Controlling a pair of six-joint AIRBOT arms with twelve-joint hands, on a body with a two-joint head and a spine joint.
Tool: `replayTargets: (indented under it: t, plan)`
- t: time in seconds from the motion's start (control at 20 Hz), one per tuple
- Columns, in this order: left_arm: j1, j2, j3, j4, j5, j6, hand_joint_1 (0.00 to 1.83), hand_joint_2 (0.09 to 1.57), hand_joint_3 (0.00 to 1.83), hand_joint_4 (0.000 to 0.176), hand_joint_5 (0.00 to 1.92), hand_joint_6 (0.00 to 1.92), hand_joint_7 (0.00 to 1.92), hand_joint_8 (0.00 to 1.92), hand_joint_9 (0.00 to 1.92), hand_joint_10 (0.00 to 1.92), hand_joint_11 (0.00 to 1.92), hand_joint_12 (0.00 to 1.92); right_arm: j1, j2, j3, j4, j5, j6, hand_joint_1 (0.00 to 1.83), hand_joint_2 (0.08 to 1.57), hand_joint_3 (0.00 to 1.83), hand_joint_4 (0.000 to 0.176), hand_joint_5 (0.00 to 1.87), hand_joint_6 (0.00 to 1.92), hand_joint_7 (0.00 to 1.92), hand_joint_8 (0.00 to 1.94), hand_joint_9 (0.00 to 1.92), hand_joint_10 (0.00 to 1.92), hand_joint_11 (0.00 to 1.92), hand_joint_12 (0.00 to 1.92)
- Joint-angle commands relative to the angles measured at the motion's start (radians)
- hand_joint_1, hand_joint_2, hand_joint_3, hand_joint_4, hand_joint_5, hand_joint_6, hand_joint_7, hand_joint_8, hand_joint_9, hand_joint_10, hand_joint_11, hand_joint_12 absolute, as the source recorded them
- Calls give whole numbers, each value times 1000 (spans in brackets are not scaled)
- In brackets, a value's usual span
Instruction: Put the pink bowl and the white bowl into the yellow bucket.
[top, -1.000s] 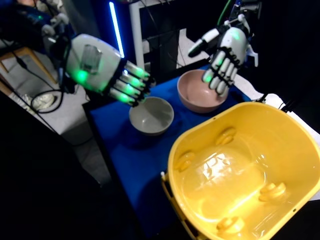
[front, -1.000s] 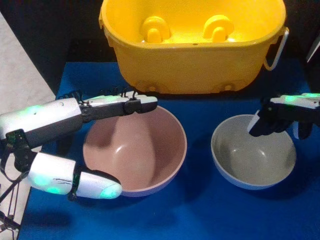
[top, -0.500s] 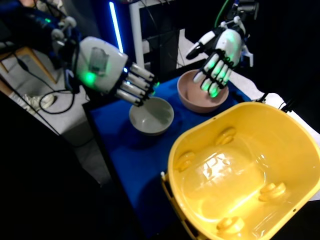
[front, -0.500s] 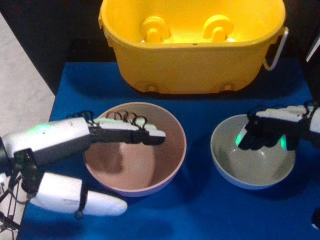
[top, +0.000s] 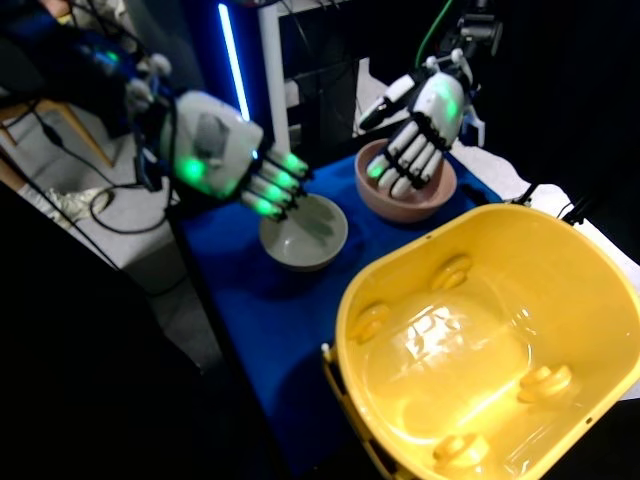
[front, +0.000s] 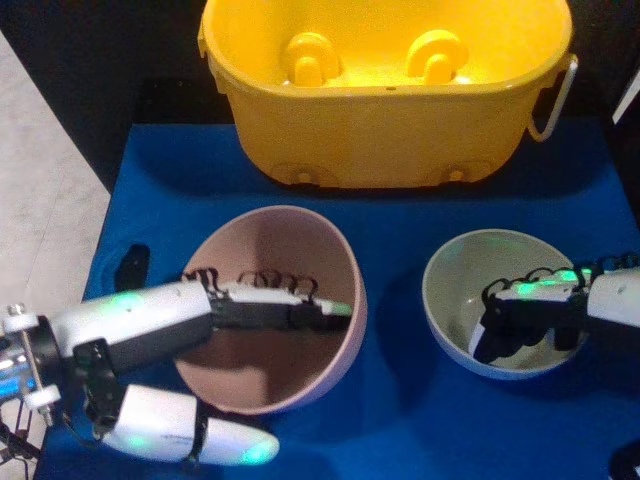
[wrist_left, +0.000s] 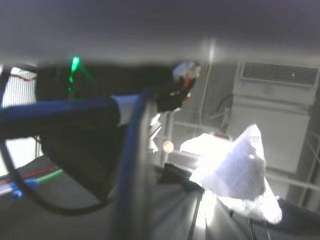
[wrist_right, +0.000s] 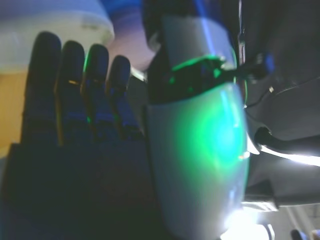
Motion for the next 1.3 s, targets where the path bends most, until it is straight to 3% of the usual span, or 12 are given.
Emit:
replayTargets:
  t: [0.0, 0.5, 0.55, 0.6, 0.9, 0.95, 1.0, 1.05, 1.1, 1.15, 1.2, 1.25]
  plan:
    - [-7, -15, 4, -22, -114, -6, 968, 1129, 3, 68, 359, 7, 271, 2, 125, 5, 0, 676, 5, -11, 2, 22, 94, -27, 876, 800, 15, 0, 157, 911, 131, 855, 0, 1029, 0, 1553]
    - [15, -66, 39, -72, -107, 29, 1011, 1116, 0, 77, 512, 17, 324, 12, 225, 55, 0, 1143, -16, -147, 119, 38, 94, -27, 920, 830, 3, 0, 128, 741, 1, 645, 0, 471, 0, 1326]
    - [17, -68, 40, -74, -105, 30, 1017, 1128, 0, 69, 541, 5, 338, 12, 139, 322, 0, 1254, -17, -154, 126, 39, 94, -27, 946, 829, 1, 0, 168, 682, 19, 619, 0, 433, 0, 1298]
    - [19, -73, 46, -82, -102, 32, 1031, 1147, 1, 60, 571, 8, 340, 13, 0, 746, 0, 1388, -19, -176, 154, 43, 94, -27, 976, 831, 0, 0, 231, 630, 63, 639, 0, 545, 0, 1325]
    - [27, -96, 66, -104, -93, 35, 1089, 1207, 6, 58, 690, 32, 431, 57, 81, 942, 0, 1598, -56, -234, 227, 58, 63, -28, 1312, 1014, 5, 0, 657, 434, 209, 718, 0, 1015, 0, 1685]
    - [31, -102, 70, -110, -95, 35, 1092, 1224, 11, 45, 717, 43, 456, 72, 113, 953, 12, 1610, -56, -246, 241, 58, 46, -29, 1187, 1129, 9, 0, 824, 997, 272, 855, 57, 1207, 59, 1722]
    - [36, -107, 75, -116, -98, 35, 983, 1315, 11, 0, 611, 1472, 452, 309, 186, 1065, 103, 1633, -57, -260, 257, 58, 32, -29, 1185, 1246, 3, 0, 861, 1174, 480, 1494, 326, 1379, 296, 1632]
    - [38, -110, 78, -120, -100, 35, 979, 1333, 7, 0, 589, 1546, 425, 504, 229, 1145, 152, 1651, -58, -266, 265, 58, 28, -29, 1295, 1265, 0, 0, 837, 1212, 535, 1576, 507, 1547, 412, 1573]
    - [39, -110, 79, -121, -100, 35, 1061, 1336, 0, 0, 649, 1488, 500, 1424, 363, 1237, 229, 1694, -60, -271, 271, 58, 25, -29, 1446, 1214, 0, 0, 874, 1145, 675, 1498, 658, 1432, 526, 1633]
    - [39, -110, 81, -123, -100, 36, 1074, 1331, 0, 20, 621, 1497, 573, 1572, 438, 1264, 250, 1724, -61, -273, 274, 58, 25, -29, 1481, 1189, 0, 0, 893, 1100, 729, 1425, 706, 1397, 599, 1617]
    - [39, -110, 83, -125, -100, 36, 1283, 1293, 0, 0, 576, 1430, 701, 1459, 600, 1683, 275, 1788, -62, -274, 277, 58, 24, -29, 1479, 1234, 1, 0, 745, 1233, 601, 1537, 620, 1484, 586, 1678]
    - [40, -110, 84, -130, -101, 37, 1292, 1293, 0, 0, 573, 1415, 710, 1470, 591, 1717, 262, 1801, -64, -275, 280, 58, 21, -29, 1478, 1238, 1, 0, 749, 1219, 583, 1542, 620, 1484, 577, 1703]
